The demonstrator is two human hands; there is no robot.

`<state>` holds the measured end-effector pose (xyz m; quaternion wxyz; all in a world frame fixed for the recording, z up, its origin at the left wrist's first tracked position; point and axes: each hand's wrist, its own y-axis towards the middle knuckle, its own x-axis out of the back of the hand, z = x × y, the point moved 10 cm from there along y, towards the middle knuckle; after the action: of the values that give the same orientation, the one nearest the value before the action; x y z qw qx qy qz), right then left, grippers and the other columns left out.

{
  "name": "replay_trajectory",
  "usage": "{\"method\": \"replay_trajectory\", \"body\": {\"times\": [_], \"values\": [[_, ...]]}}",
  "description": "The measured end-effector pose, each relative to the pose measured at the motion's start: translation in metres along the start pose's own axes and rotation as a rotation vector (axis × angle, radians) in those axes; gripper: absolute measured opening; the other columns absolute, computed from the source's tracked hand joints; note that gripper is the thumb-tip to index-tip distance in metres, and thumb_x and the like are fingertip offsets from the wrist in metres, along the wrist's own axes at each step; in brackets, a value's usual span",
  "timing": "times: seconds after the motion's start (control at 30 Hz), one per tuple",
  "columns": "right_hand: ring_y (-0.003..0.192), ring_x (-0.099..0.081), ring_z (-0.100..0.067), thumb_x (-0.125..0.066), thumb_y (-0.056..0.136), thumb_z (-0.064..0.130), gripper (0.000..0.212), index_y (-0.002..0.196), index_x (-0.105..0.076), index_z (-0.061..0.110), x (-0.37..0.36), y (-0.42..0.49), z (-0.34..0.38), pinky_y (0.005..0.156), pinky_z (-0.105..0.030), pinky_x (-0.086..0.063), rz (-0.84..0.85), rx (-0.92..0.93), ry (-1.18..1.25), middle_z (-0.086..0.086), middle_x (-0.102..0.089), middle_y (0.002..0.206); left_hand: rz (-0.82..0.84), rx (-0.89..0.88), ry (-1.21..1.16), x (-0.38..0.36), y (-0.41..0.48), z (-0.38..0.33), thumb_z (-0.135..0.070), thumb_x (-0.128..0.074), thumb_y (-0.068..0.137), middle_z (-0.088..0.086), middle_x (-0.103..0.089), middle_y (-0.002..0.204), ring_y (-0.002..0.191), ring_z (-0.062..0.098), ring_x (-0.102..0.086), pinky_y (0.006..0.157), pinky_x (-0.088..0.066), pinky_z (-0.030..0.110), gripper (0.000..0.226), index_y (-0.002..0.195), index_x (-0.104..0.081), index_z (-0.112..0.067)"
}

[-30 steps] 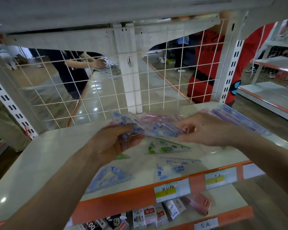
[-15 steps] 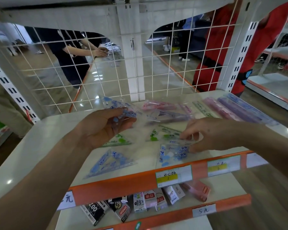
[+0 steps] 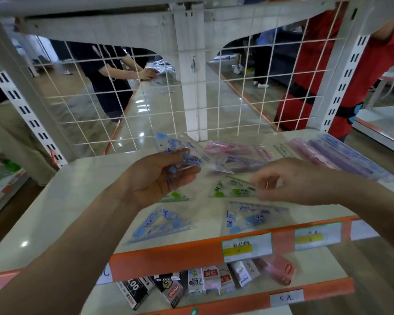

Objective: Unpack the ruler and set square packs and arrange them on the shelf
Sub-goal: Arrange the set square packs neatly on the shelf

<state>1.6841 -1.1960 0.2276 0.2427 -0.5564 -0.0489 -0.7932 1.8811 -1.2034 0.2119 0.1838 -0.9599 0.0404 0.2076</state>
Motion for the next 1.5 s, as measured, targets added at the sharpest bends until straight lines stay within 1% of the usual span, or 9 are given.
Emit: {"method": "replay_trajectory", "body": {"times": [0.1,0.23,0.33,0.47,0.67,0.87,1.17,1.27,1.5], "values": [[0.089,-0.062,0.001,-0.061,0.090,0.027,0.013,0.100,-0.068,0.032,0.032,0.005,0.011,0.078,-0.009,-0.047,-0.283,0.042,0.338,0.015,-0.068,0.095,0.025,0.021,-0.034,-0.001,-0.003,0.003,-0.002,-0.052,0.090,0.019,-0.071,0.092,0.071,0.024,-0.072,0.051,-0.057,0.026,0.017,0.102,-0.064,-0.004],[0.071,-0.064,0.009,-0.056,0.094,0.021,0.015,0.094,-0.065,0.032,0.025,0.022,0.040,0.060,-0.007,-0.045,-0.249,0.098,0.603,0.019,-0.069,0.077,0.061,0.027,-0.022,-0.006,-0.005,0.002,-0.004,-0.058,0.082,0.015,-0.072,0.089,0.069,0.021,-0.072,0.058,-0.059,0.028,0.025,0.107,-0.064,-0.003],[0.066,-0.064,0.003,-0.061,0.091,0.019,0.019,0.084,-0.064,0.036,0.028,0.028,0.051,0.065,-0.015,-0.048,-0.297,0.109,0.585,0.011,-0.067,0.071,0.099,0.017,0.008,-0.008,-0.007,-0.001,-0.006,-0.062,0.076,0.014,-0.070,0.087,0.069,0.020,-0.071,0.056,-0.059,0.028,0.036,0.111,-0.064,-0.001],[0.071,-0.063,-0.013,-0.060,0.092,0.020,0.020,0.079,-0.067,0.035,0.037,0.029,0.053,0.069,-0.025,-0.047,-0.333,0.133,0.595,-0.004,-0.069,0.073,0.086,-0.007,0.056,-0.001,-0.008,-0.008,-0.015,-0.062,0.085,0.009,-0.069,0.079,0.063,0.016,-0.069,0.054,-0.057,0.024,0.018,0.098,-0.066,-0.004],[0.081,-0.061,0.001,-0.067,0.087,0.023,0.026,0.113,-0.067,0.027,0.039,0.030,0.053,0.076,-0.016,-0.046,-0.367,0.128,0.429,0.015,-0.066,0.088,0.059,-0.051,0.059,0.009,-0.011,-0.010,-0.014,-0.055,0.091,0.011,-0.068,0.073,0.060,0.017,-0.066,0.055,-0.058,0.025,0.023,0.086,-0.074,-0.001],[0.091,-0.055,-0.012,-0.066,0.086,0.037,0.040,0.125,-0.058,0.032,0.042,0.019,0.066,0.083,-0.037,-0.047,-0.432,0.131,-0.007,0.011,-0.059,0.097,0.038,-0.009,0.087,0.005,-0.009,-0.001,-0.014,-0.054,0.093,0.012,-0.067,0.072,0.055,0.016,-0.063,0.051,-0.056,0.025,0.024,0.106,-0.064,0.004],[0.088,-0.054,0.001,-0.068,0.084,0.041,0.028,0.111,-0.062,0.037,0.032,-0.001,0.017,0.078,-0.020,-0.043,-0.218,-0.002,-0.003,0.019,-0.057,0.098,0.001,0.018,0.143,0.010,0.000,0.002,-0.020,-0.050,0.096,0.009,-0.066,0.082,0.066,0.016,-0.064,0.056,-0.057,0.027,0.022,0.098,-0.067,-0.007],[0.086,-0.055,0.004,-0.066,0.085,0.040,0.019,0.104,-0.063,0.037,0.013,-0.012,0.004,0.072,-0.012,-0.043,-0.060,-0.016,-0.014,0.018,-0.060,0.096,-0.036,0.015,0.152,0.015,0.004,0.004,-0.019,-0.052,0.095,0.007,-0.064,0.075,0.057,0.013,-0.063,0.056,-0.058,0.027,0.017,0.091,-0.066,-0.010],[0.099,-0.051,-0.002,-0.065,0.087,0.035,0.039,0.125,-0.059,0.030,-0.013,-0.014,-0.008,0.087,-0.016,-0.042,0.068,-0.030,-0.092,0.016,-0.054,0.108,0.001,0.019,0.183,0.004,0.011,0.009,-0.017,-0.052,0.094,0.009,-0.061,0.079,0.054,0.013,-0.061,0.054,-0.056,0.027,0.015,0.097,-0.066,-0.012]]}}
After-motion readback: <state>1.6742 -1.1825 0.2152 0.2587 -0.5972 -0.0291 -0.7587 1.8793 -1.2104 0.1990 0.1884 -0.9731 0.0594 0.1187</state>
